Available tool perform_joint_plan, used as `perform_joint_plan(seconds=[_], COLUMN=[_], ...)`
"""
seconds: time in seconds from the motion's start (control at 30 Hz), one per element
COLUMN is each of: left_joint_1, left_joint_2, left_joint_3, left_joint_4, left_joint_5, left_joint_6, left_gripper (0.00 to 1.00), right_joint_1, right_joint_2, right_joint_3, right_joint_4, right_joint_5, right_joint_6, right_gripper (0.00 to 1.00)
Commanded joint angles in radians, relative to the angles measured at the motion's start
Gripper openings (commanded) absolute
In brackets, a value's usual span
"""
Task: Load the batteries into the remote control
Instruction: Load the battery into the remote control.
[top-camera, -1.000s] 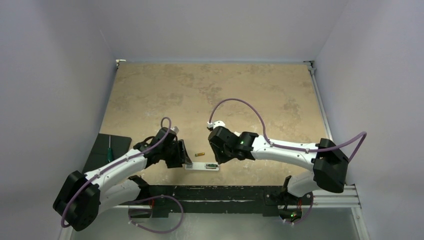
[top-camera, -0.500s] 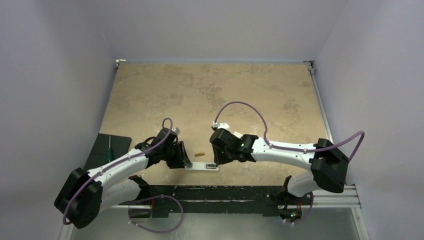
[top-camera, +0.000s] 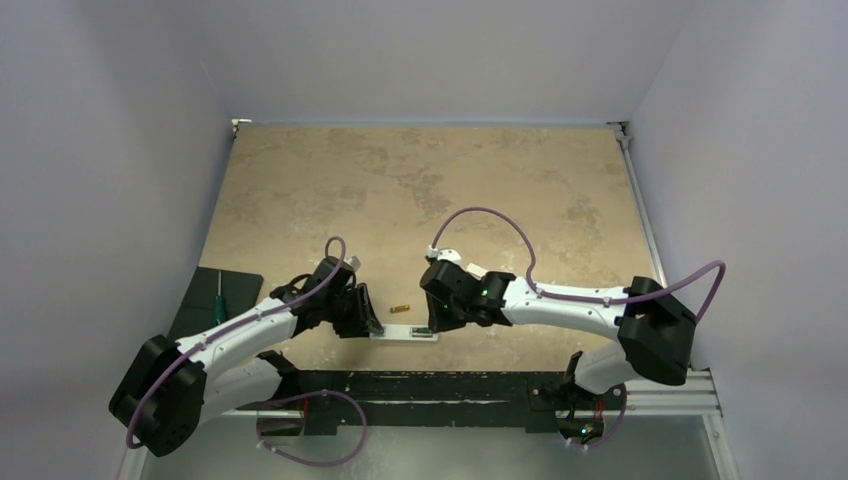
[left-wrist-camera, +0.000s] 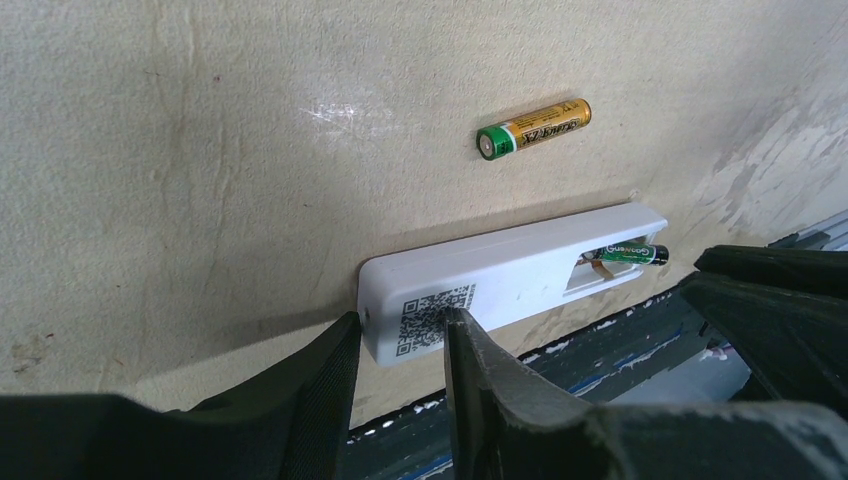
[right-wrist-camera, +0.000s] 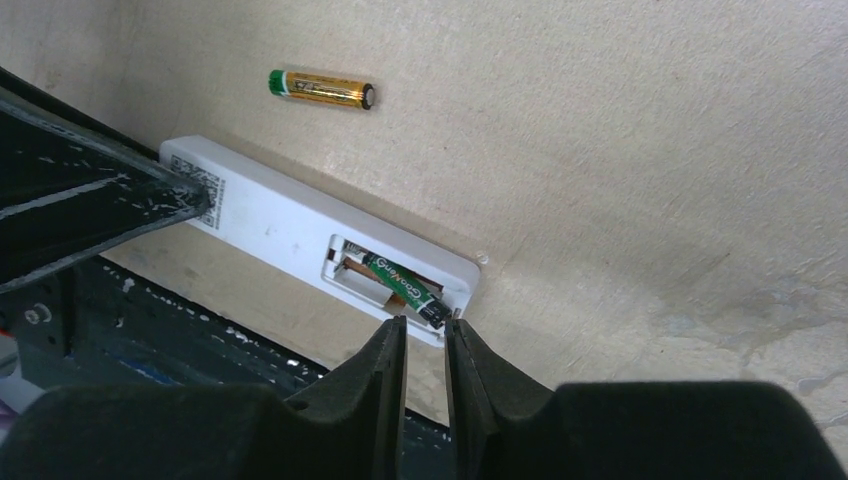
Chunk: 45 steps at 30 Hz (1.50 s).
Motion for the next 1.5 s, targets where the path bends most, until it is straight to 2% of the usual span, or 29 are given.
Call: perform_joint_plan(seconds=[0.0, 1.47], left_joint_1=[-0.003, -0.003], left_joint_2=[-0.001, -0.021], left_joint_3=[-0.006, -0.012], left_joint_4=[0.039, 0.041], left_joint_5=[0.019, 0.029], left_joint_6=[0.027, 0.023], left_gripper=[0.35, 0.32], right_joint_1=[-0.004, -0.003], right_joint_2=[0.006, 0.078], right_joint_3=[-0.022, -0.019], right_joint_4=[0.023, 0.095], right_joint_5=[0.004, -0.036], right_joint_6=[0.034, 0.045], right_gripper=[0.27, 0.18])
